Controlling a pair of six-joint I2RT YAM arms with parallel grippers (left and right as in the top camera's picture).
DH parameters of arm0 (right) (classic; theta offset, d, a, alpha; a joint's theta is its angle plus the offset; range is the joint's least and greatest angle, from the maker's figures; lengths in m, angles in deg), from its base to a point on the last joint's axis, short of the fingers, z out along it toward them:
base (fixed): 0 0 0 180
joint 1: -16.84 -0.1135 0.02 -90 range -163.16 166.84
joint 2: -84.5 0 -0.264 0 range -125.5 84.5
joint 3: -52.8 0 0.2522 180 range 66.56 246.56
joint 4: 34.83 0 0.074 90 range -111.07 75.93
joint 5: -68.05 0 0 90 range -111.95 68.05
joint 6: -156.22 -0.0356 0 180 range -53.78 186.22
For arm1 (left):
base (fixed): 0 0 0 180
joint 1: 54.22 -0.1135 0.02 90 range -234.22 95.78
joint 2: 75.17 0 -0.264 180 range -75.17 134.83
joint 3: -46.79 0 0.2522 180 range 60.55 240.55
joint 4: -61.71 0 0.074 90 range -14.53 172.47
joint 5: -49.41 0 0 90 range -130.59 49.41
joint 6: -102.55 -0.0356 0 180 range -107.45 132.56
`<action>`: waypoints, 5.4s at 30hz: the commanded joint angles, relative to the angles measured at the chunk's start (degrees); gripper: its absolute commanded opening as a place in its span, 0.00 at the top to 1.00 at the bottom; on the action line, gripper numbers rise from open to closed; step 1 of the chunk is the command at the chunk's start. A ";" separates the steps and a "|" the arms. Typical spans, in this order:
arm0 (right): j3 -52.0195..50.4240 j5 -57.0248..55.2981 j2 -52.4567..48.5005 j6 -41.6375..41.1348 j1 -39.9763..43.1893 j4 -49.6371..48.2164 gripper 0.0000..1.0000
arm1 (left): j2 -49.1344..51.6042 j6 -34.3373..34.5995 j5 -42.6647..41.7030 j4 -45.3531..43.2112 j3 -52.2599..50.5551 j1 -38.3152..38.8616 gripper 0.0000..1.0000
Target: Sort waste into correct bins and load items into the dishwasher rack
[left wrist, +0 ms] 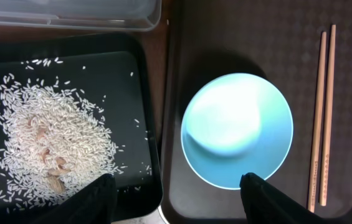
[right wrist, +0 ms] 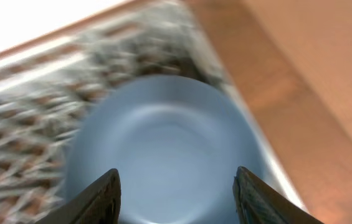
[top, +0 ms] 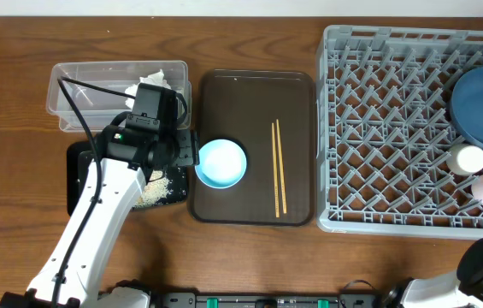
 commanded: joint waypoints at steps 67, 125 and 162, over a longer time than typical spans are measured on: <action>0.37 -15.91 4.28 35.82 -5.11 -21.49 0.99 | -0.20 0.50 0.31 -0.07 0.33 -0.28 0.33; 0.33 -43.47 -15.69 28.79 -20.06 -18.51 0.71 | -0.20 0.48 0.31 -0.87 0.33 -0.28 0.33; -1.97 21.16 2.49 8.55 -42.66 17.92 0.55 | -0.20 0.48 0.28 -0.76 0.33 -0.28 0.33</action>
